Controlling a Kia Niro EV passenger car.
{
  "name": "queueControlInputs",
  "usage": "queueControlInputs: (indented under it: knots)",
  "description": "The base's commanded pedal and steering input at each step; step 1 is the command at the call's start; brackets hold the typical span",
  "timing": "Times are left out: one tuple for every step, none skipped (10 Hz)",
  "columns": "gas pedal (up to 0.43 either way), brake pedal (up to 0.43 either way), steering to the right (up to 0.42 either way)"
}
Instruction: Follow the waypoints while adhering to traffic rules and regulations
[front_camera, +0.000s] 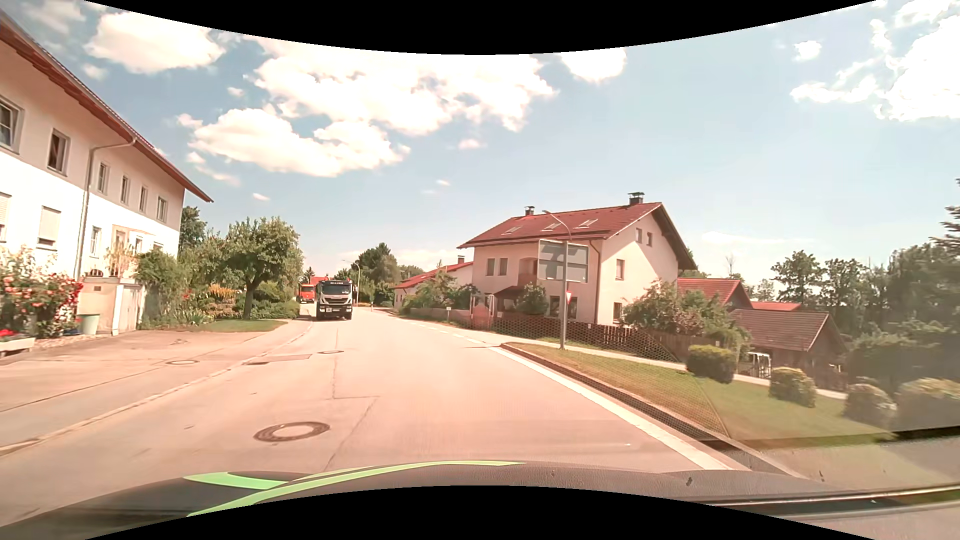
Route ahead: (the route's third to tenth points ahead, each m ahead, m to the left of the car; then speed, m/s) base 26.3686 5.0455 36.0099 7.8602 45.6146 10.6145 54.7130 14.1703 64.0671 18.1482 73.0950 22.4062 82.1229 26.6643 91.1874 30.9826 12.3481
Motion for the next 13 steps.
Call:
queueControlInputs:
  knots:
    - [0.13, 0.0, -0.053]
    - [0.13, 0.0, -0.053]
    - [0.13, 0.0, -0.053]
    - [0.13, 0.0, -0.052]
    - [0.13, 0.0, -0.051]
    - [0.13, 0.0, -0.051]
    - [0.13, 0.0, -0.051]
    - [0.13, 0.0, -0.051]
    - [0.13, 0.0, -0.051]
    - [0.13, 0.0, -0.051]
    - [0.13, 0.0, -0.053]
    - [0.13, 0.0, -0.057]
    - [0.13, 0.0, -0.058]
